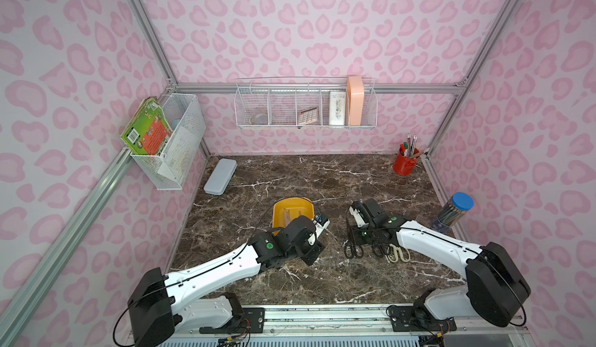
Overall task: Put the scissors into the storage box
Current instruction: Pick up the scissors from the center of the board.
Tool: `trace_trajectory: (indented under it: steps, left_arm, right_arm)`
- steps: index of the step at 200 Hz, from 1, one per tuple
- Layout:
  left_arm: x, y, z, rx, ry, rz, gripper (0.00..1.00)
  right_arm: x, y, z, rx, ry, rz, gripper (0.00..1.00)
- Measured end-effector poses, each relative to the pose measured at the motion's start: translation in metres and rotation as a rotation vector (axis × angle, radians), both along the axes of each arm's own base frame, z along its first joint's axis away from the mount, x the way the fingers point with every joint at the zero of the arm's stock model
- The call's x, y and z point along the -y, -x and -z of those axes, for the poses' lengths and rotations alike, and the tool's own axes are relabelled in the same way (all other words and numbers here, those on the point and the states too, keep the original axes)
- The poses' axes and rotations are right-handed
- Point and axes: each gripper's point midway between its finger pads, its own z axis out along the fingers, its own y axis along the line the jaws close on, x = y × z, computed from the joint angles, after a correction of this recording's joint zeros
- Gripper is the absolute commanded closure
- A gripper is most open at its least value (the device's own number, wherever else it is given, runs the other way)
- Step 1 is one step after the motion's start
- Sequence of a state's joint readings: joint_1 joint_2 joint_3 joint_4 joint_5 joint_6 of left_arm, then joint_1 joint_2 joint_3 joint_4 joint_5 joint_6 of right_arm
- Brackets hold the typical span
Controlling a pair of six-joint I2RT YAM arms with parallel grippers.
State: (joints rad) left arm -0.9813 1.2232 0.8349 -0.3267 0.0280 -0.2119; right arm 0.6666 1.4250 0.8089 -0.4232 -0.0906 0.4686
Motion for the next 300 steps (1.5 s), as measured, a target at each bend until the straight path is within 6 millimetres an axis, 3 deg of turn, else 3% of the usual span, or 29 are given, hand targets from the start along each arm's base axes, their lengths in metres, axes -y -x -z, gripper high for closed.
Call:
trace_trajectory:
  steps: [37, 76, 145, 207, 261, 300]
  left_arm:
    - [0.038, 0.020, 0.001, 0.000, 0.112, 0.133, 0.45]
    - [0.046, 0.016, 0.000, 0.022, 0.132, 0.134, 0.44]
    - [0.027, 0.003, -0.009, 0.109, 0.109, 0.046, 0.43]
    - [0.016, -0.002, -0.008, 0.133, 0.084, 0.000, 0.44]
    - [0.003, -0.006, -0.004, 0.157, 0.064, -0.054, 0.43]
    - [-0.007, -0.013, -0.020, 0.199, 0.088, -0.116, 0.43]
  right_arm:
    - [-0.005, 0.010, 0.014, -0.032, 0.045, -0.028, 0.61]
    - [0.002, 0.015, 0.024, -0.044, 0.080, 0.000, 0.61]
    - [0.003, 0.028, 0.042, -0.084, 0.120, 0.008, 0.64]
    - [0.008, 0.024, 0.053, -0.071, 0.186, 0.026, 0.84]
    - [0.007, 0.024, 0.054, -0.077, 0.198, 0.028, 0.99]
    - [0.000, 0.019, 0.042, -0.072, 0.177, 0.023, 0.99]
